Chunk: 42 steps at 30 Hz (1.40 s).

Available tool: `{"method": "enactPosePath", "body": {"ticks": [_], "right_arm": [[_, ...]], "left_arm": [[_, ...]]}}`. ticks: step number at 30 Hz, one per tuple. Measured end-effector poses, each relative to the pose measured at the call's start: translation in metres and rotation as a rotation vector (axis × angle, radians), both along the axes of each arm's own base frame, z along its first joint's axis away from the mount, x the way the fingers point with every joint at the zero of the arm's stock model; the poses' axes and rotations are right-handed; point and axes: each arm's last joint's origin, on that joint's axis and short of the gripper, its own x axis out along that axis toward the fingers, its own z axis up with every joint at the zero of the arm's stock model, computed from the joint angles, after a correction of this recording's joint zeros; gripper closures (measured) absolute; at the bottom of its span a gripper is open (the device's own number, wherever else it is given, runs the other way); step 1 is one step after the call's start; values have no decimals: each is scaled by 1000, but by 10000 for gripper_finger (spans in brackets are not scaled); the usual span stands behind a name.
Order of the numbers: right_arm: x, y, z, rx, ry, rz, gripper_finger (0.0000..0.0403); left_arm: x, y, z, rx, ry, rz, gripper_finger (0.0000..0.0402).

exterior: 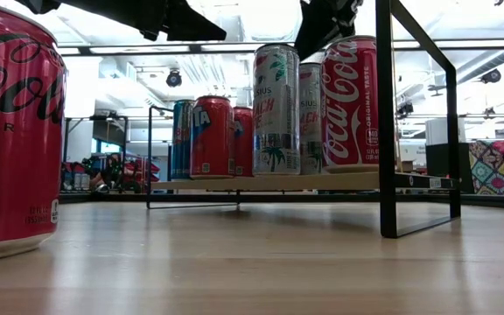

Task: Place canned beverage on shelf
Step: Put the pink soda can on the shelf aligned with the pink soda can on the shelf

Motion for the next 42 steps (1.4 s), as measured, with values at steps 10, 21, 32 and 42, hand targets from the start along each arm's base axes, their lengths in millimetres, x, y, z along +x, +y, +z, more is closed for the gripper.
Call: {"method": "enactPosePath", "body": {"ticks": [10, 21, 32, 42], "right_arm": [[-17, -1, 7, 54, 123, -62, 394], [-19, 3, 4, 74, 146, -75, 394], [-15, 6, 5, 121, 119, -39, 394], [-12, 6, 7, 108, 96, -6, 394]], "left_arm": [[0, 0, 0, 0, 0, 0, 402], [0, 0, 0, 0, 0, -1, 402], [0, 0, 0, 0, 0, 0, 402], [0, 0, 0, 0, 0, 0, 402]]}}
